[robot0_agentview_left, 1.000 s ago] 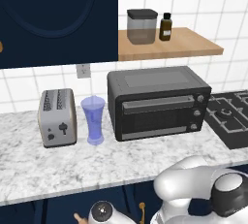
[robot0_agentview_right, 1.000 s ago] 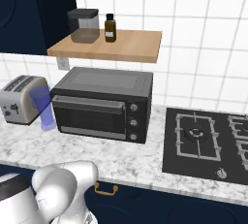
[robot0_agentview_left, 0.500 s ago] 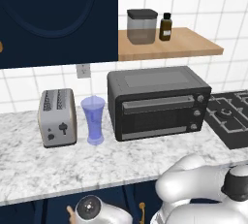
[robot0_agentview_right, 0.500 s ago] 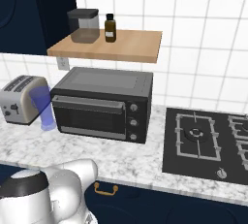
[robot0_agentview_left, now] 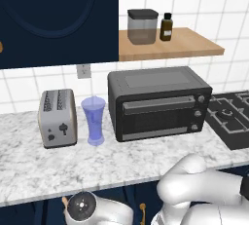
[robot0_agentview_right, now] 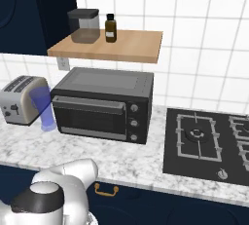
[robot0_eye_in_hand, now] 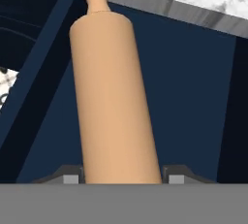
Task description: Pick the rolling pin from the drawer and place it on the counter.
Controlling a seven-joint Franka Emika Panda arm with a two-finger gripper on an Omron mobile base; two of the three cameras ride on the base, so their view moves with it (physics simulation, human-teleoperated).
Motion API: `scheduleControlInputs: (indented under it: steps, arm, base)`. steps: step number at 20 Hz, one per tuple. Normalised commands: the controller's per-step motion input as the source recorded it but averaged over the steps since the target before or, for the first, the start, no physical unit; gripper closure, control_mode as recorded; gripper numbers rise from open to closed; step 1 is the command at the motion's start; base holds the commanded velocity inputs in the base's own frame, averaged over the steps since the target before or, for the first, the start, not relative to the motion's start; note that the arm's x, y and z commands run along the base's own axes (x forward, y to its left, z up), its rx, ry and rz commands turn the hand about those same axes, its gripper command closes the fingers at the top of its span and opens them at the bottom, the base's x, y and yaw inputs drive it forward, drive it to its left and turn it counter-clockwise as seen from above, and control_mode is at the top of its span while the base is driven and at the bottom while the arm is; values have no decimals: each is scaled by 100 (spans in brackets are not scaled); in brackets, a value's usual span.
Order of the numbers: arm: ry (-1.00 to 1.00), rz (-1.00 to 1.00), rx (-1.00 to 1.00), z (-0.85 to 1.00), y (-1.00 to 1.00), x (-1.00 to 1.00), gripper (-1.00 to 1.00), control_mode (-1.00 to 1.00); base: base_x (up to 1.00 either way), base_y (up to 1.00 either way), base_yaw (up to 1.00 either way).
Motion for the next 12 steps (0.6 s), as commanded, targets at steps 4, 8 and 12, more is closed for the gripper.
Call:
scheduleControlInputs:
  steps: [4,8,12]
  arm:
    - [-1,0,-5,86,0,37,100,-100]
    - [0,8,-4,71,-11,49,100,-100]
    - [2,21,-5,29,-33,70,100,-100]
  base:
    - [0,0,0]
    - [0,0,0]
    - [0,0,0]
